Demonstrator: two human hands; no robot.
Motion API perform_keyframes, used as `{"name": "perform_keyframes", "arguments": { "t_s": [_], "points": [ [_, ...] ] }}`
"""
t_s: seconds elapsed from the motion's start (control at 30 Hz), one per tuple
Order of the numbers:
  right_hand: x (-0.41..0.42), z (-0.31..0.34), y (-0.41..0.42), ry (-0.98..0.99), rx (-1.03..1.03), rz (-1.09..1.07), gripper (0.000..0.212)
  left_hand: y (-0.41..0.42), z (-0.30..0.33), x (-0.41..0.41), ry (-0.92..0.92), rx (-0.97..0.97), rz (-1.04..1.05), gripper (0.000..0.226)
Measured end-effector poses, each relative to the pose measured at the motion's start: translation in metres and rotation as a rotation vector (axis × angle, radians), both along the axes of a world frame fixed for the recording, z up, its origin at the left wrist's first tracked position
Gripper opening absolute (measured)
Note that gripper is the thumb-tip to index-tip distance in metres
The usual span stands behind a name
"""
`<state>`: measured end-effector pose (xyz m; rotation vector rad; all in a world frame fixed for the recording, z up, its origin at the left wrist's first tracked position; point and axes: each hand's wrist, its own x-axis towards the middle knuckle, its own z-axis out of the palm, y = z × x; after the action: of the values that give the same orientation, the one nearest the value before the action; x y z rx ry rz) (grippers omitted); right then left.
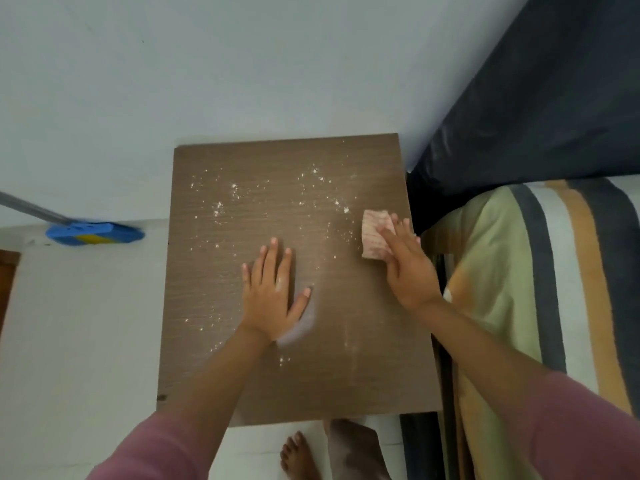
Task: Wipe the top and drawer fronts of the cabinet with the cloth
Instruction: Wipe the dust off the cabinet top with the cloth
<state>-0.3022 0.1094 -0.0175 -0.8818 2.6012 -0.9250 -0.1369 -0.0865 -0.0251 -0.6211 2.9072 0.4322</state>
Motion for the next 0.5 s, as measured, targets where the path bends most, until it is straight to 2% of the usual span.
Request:
{"name": "perform_keyframes", "arguments": {
  "t_s": [0.2,0.3,0.4,0.5],
  "points": [
    [-0.106,0.0,-0.062,0.033,0.002,0.044,0.042,-0.036,-0.022,-0.044,-0.096,-0.054,0.031,0.077],
    [-0.146,-0.008,-0.087,0.057,0.021,0.104,0.041,-0.038,-0.026,-0.044,-0.067,-0.041,0.039,0.077],
    [-0.165,-0.021,-0.103,0.056,0.111,0.21,0.043,-0.04,-0.027,-0.044,-0.062,-0.05,0.031,0.077],
    [-0.164,-0.036,-0.105,0.155,0.197,0.264,0.048,-0.04,-0.027,-0.043,-0.054,-0.058,0.018,0.078]
  ]
}}
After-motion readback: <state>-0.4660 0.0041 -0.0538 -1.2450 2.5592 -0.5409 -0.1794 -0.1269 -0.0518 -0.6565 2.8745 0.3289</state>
